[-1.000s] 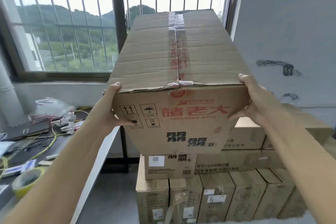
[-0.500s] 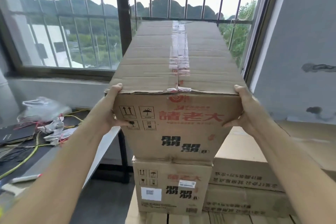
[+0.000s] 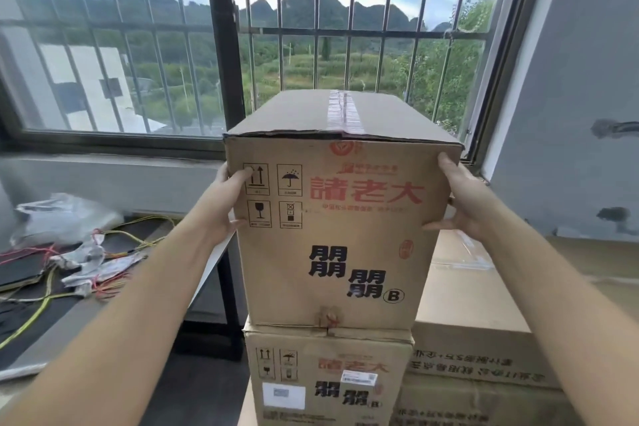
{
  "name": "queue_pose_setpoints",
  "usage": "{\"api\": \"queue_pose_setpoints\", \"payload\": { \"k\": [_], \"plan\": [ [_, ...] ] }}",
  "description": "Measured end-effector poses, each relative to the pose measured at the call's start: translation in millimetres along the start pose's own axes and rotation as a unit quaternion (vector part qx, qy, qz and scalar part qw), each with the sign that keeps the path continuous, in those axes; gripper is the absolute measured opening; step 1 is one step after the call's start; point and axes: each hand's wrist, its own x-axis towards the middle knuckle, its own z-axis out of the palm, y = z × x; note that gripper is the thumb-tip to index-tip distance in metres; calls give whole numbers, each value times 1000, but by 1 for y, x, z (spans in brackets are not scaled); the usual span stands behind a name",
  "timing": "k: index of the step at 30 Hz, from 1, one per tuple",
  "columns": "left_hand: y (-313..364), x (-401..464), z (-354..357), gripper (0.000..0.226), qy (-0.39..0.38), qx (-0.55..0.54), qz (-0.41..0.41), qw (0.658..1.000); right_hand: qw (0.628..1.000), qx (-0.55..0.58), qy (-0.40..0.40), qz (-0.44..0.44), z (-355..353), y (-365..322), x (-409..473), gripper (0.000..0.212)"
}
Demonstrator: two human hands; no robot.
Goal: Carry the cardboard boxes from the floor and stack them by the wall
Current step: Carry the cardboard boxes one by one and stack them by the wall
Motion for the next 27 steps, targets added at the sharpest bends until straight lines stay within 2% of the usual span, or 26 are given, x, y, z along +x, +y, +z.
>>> {"api": "queue_pose_setpoints", "payload": {
  "k": [5, 11, 13, 16, 18, 20, 22, 23, 25, 27],
  "plan": [
    [1, 10, -8, 33, 16, 8, -8, 1000, 1000, 3, 10, -10, 6, 5, 6, 53],
    [-1, 13, -19, 33, 15, -1, -3, 1000, 999, 22, 0, -28, 19, 10, 7, 42],
    [-5, 8, -22, 32, 17, -12, 14, 1000, 998, 36, -3, -42, 19, 17, 4, 40],
    [-14, -6, -25, 39, 54, -16, 68, 996, 995, 30, 38, -91, 12, 30, -11, 54],
    [-23, -22, -31, 30, 71, -1, 116, 991, 989, -6, 70, -130, 6, 43, -33, 50],
    [-34, -46, -41, 21, 41, 9, 150, 988, 985, -32, 68, -153, 2, 63, -63, 37],
    [-47, -76, -55, 21, -7, 29, 165, 986, 986, -44, 37, -159, 0, 87, -100, 23],
    [-55, -91, -61, 22, -30, 35, 169, 985, 985, -49, 20, -162, 1, 100, -122, 22],
    [-74, -121, -76, 23, -68, 35, 164, 983, 984, -59, 1, -170, 5, 128, -169, 33],
    [-98, -152, -91, 23, -105, 36, 146, 983, 984, -58, 9, -167, 12, 158, -215, 42]
  ]
}}
